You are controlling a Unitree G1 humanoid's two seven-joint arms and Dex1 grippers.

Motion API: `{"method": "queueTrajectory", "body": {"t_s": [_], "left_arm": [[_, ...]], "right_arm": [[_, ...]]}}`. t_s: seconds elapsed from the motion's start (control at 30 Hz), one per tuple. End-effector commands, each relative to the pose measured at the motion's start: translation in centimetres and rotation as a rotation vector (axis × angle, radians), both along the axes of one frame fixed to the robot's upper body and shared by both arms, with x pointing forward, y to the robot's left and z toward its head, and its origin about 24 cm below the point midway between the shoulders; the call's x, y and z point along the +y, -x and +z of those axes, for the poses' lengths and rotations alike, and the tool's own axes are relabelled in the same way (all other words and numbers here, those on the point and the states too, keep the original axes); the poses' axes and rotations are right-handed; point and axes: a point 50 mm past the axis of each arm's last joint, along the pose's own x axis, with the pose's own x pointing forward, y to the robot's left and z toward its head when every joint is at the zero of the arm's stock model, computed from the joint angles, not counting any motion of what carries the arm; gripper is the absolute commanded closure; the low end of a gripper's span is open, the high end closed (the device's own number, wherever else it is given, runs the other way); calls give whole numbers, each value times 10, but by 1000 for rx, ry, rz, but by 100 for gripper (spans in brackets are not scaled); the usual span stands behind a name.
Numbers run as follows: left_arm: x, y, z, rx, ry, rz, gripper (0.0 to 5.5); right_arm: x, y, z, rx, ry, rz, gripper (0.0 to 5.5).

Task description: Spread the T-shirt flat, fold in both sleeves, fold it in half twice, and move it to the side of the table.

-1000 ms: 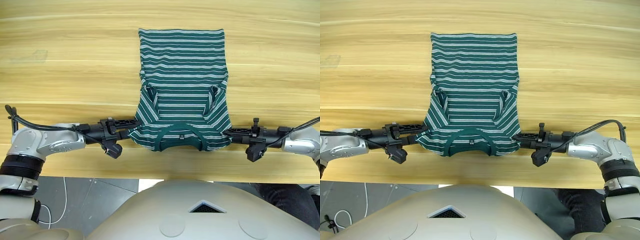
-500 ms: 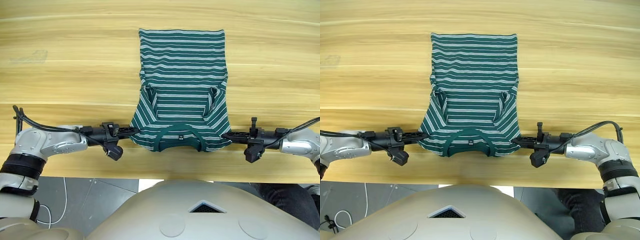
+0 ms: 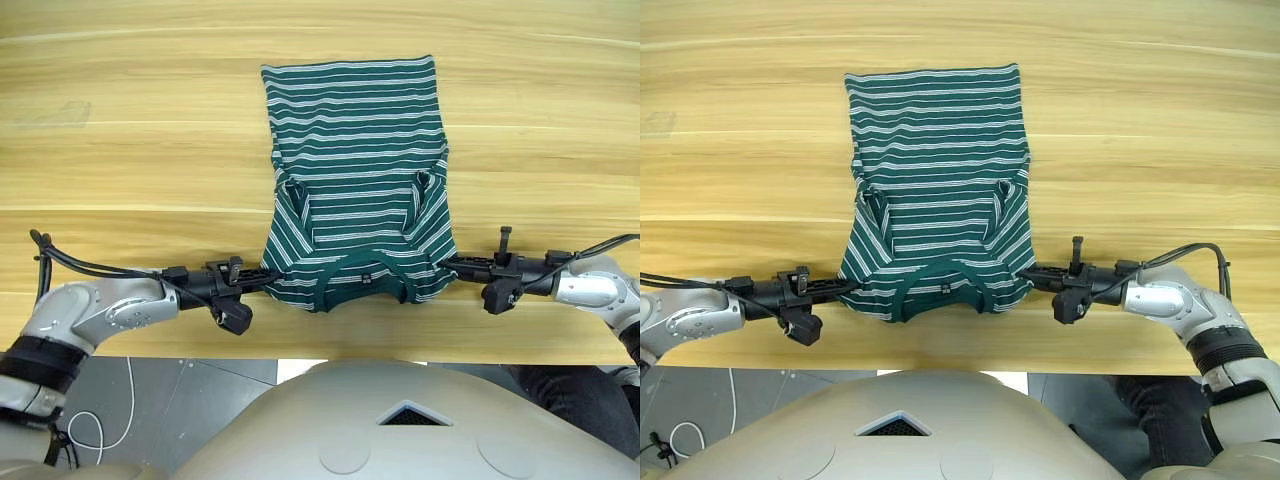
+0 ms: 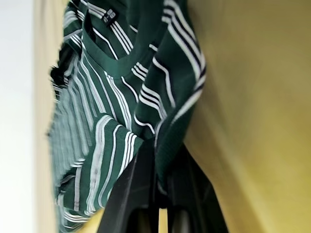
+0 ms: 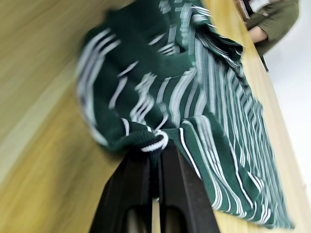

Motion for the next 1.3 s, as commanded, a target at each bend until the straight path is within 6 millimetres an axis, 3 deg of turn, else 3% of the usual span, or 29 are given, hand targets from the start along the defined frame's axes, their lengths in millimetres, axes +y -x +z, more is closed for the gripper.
{"method": "queueTrajectory", "body": {"t_s": [0.03, 0.17, 0.33, 0.43, 0.53, 0.63, 0.77, 0.9, 1.07, 1.17, 1.3], "left_arm": [[8, 10, 42, 389, 92, 279, 549], [6, -10, 79, 419, 190, 351, 549], [-2, -12, 101, 469, 210, 347, 549], [1, -8, 114, 559, 282, 376, 549], [8, -2, 123, 603, 298, 394, 549], [12, 5, 130, 586, 278, 388, 549], [10, 2, 155, 518, 301, 360, 549], [9, 17, 149, 598, 309, 368, 549], [8, 34, 143, 659, 295, 363, 549], [12, 32, 134, 661, 240, 376, 549], [10, 23, 129, 645, 208, 352, 549]], "right_arm": [[8, 9, 17, 312, -42, -58, 550], [11, 12, 31, 574, -72, -87, 550], [8, 5, 56, 804, -125, -131, 550], [4, -6, 82, 878, -272, -173, 550], [5, -4, 98, 932, -380, -165, 550], [6, -1, 103, 954, -421, -167, 550], [5, 4, 108, 936, -468, -176, 550], [11, 21, 126, 950, -572, -112, 550], [10, 33, 132, 986, -622, -105, 550], [13, 29, 128, 985, -607, -119, 550], [19, 14, 105, 918, -493, -236, 550]]}}
